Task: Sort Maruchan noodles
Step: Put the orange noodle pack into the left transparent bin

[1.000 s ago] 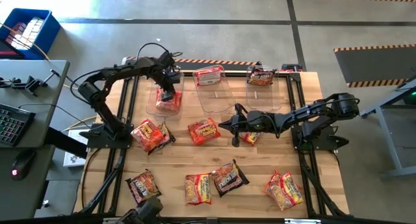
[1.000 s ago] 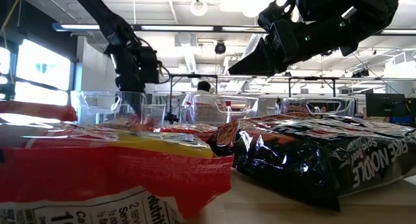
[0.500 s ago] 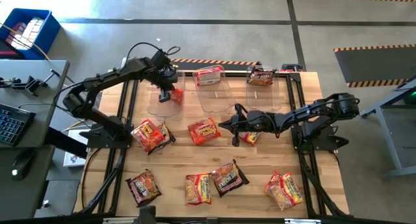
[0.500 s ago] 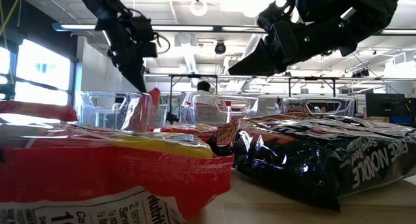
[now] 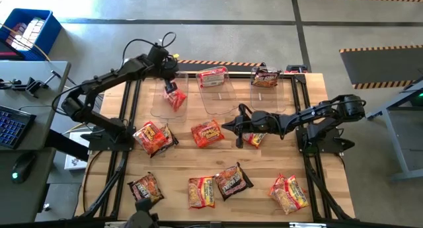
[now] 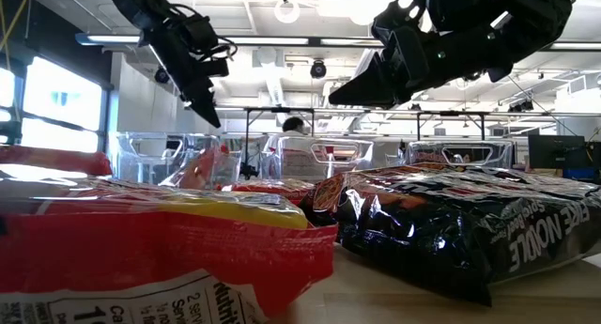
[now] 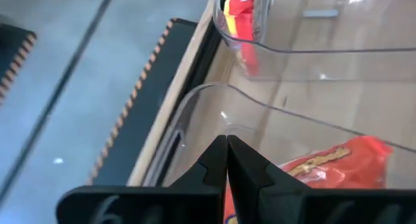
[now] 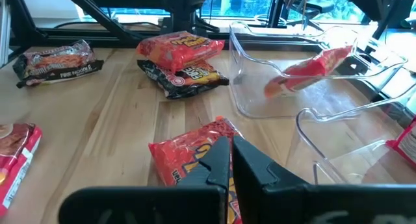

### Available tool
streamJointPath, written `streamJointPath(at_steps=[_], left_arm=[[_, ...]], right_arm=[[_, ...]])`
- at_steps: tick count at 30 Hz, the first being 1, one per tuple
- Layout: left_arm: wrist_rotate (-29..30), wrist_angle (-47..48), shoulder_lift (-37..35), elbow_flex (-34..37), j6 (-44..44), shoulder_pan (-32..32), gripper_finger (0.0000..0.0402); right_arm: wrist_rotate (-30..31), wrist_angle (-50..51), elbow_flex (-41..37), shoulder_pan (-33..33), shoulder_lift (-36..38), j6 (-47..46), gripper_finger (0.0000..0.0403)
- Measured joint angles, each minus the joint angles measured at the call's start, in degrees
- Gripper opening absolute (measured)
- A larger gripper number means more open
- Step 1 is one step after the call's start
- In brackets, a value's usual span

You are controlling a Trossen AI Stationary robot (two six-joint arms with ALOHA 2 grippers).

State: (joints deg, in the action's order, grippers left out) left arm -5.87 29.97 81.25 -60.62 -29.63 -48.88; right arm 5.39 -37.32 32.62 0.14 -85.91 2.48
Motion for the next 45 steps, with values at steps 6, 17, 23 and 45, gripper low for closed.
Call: streamJointPath(at_steps=[6,17,23,45], left_arm=[[-3.3,3.5,0.0,0.0,0.7,1.0,0.0044],[-1.2,10.0,5.3,0.0,5.9,2.3,0.0149],[-0.5,5.4,14.2,0.0,10.0,0.3,0.0183],[-5.2,0.2,22.0,0.1,10.0,-0.9,0.0013]], right_arm=[[0.0,0.0,0.0,0.0,0.0,0.1,0.0002],[-0.6,-0.2,0.0,0.0,0.0,0.5,0.0002],[-1.4,-0.2,0.0,0.0,0.0,0.0,0.0002],[-1.6,-0.2,0.0,1.7,0.0,0.0,0.0002]])
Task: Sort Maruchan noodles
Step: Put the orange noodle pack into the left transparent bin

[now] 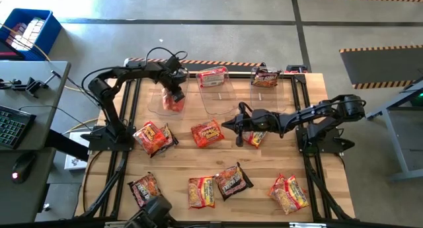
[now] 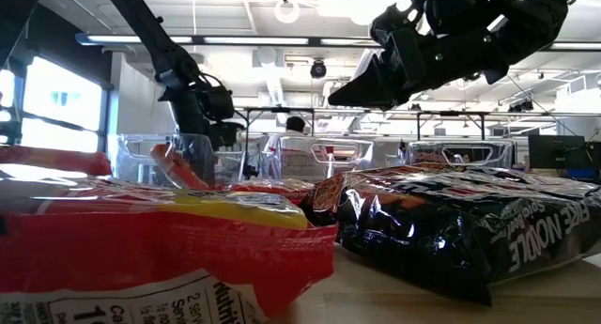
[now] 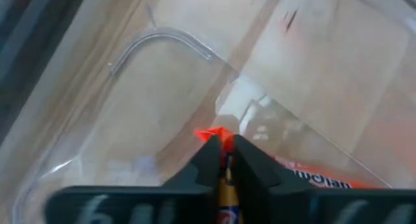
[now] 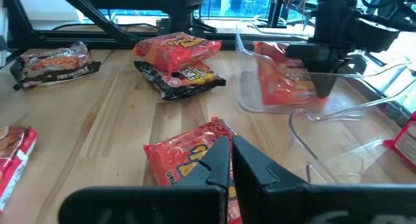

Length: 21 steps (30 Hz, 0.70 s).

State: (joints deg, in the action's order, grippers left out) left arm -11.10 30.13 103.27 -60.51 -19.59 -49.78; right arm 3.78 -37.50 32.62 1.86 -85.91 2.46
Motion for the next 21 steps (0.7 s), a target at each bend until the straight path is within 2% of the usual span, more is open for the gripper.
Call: streamJointPath(at_steps=[12,21], left_arm=[[1.4,1.3,-10.7,0.0,0.9,1.8,0.0000],[3.2,2.2,-20.0,0.0,1.8,2.6,0.0000]], right_arm=[[-1.4,0.0,0.0,3.2,0.0,0.5,0.0002],[-5.1,-0.4,0.0,8.5,0.0,0.0,0.0002]])
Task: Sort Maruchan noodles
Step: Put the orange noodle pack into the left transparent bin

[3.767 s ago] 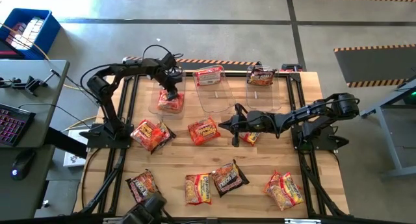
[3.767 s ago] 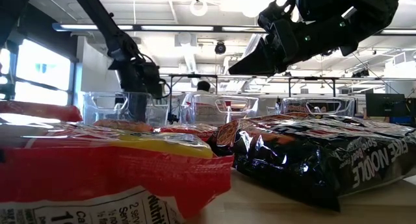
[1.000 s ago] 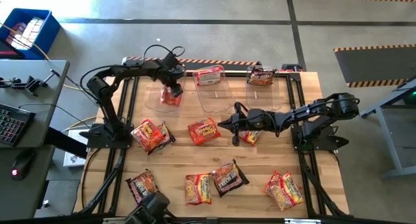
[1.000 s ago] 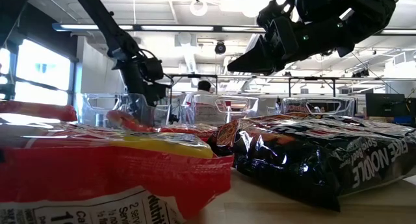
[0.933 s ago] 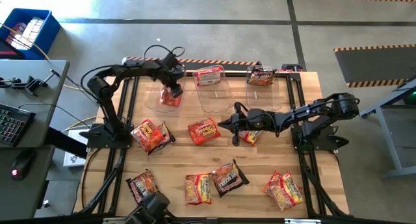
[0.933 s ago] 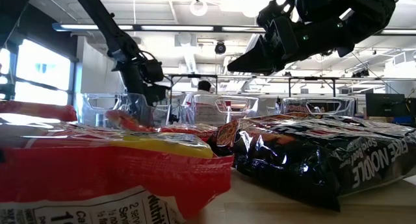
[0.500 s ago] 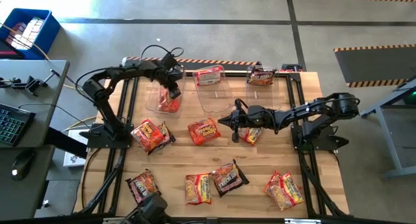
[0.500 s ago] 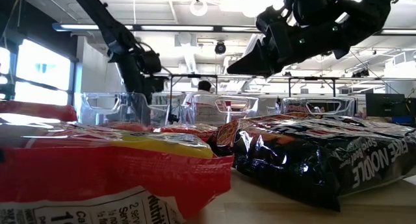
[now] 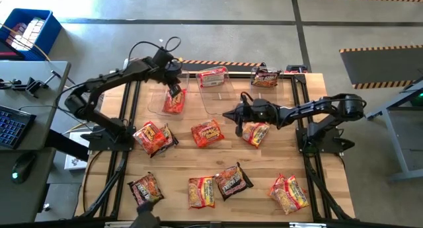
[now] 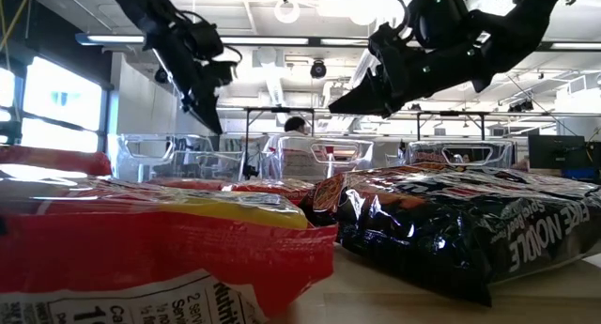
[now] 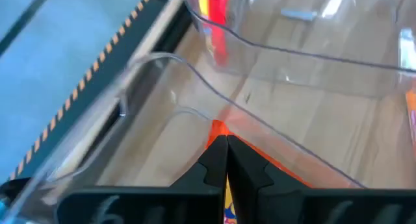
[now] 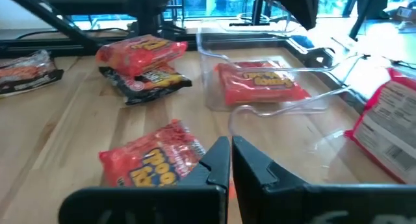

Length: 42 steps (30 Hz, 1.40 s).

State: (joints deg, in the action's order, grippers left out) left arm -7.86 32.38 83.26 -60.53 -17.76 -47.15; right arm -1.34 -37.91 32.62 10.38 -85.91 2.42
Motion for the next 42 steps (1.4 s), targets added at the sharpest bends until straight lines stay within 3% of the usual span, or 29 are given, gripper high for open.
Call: streamJointPath(at_steps=[8,12,21,27,32,39,42], left_arm=[[-1.2,-0.7,2.2,0.0,2.2,-2.5,0.0018],[-4.1,-1.1,7.2,0.0,2.7,-2.1,0.0060],[-3.4,-5.4,17.7,-0.1,5.2,-1.5,0.0178],[-3.2,-4.6,20.9,-0.2,3.5,-1.4,0.0205],[-1.7,-3.6,22.8,-0.4,1.9,-0.9,0.0173],[-2.0,1.2,22.4,-1.0,-1.6,-1.0,0.0021],[-2.6,3.8,21.1,-1.4,-1.5,-1.4,0.0013]], right_arm=[[-6.1,-3.3,0.0,3.7,0.0,-1.4,0.0007],[-7.9,-3.3,0.0,3.9,0.0,-1.3,0.0024],[-11.0,-3.1,0.0,3.9,0.0,-0.9,0.0066],[-11.2,-2.9,0.0,3.9,0.0,-0.9,0.0069],[-11.1,-3.0,0.0,3.9,0.0,-0.9,0.0069],[-10.8,-3.1,0.0,3.9,0.0,-0.9,0.0069],[-10.7,-3.1,0.0,4.3,0.0,-0.9,0.0069]])
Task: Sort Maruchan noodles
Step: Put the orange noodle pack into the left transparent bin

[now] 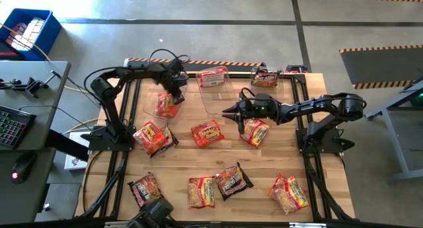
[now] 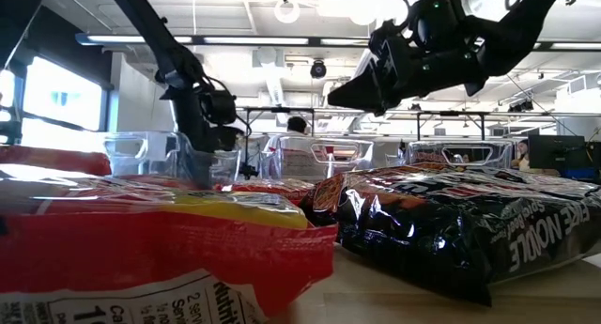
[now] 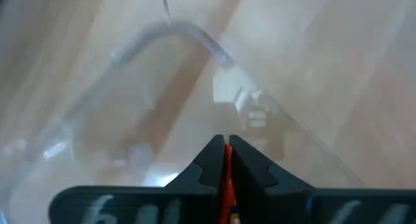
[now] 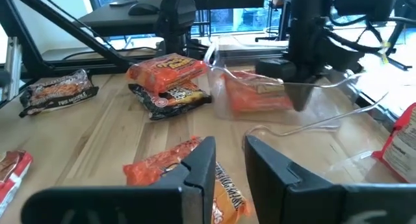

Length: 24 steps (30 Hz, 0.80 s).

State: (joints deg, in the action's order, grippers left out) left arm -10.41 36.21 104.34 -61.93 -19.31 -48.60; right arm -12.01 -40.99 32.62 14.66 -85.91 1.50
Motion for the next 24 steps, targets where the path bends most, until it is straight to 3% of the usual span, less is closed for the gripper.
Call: streamJointPath(at_steps=[13,19,24], left_arm=[[0.0,1.7,-14.6,-0.5,3.8,-0.1,0.0000],[0.0,0.1,-22.6,-0.5,7.5,-0.1,0.0000],[0.0,-2.3,-28.5,-0.5,10.2,-0.1,0.0000]], right_arm=[[0.0,0.2,0.9,2.8,0.0,-6.3,0.0079],[-0.2,4.9,8.6,2.6,-2.0,-6.6,0.0140],[-0.3,8.3,18.1,3.1,-8.9,-8.0,0.0200]])
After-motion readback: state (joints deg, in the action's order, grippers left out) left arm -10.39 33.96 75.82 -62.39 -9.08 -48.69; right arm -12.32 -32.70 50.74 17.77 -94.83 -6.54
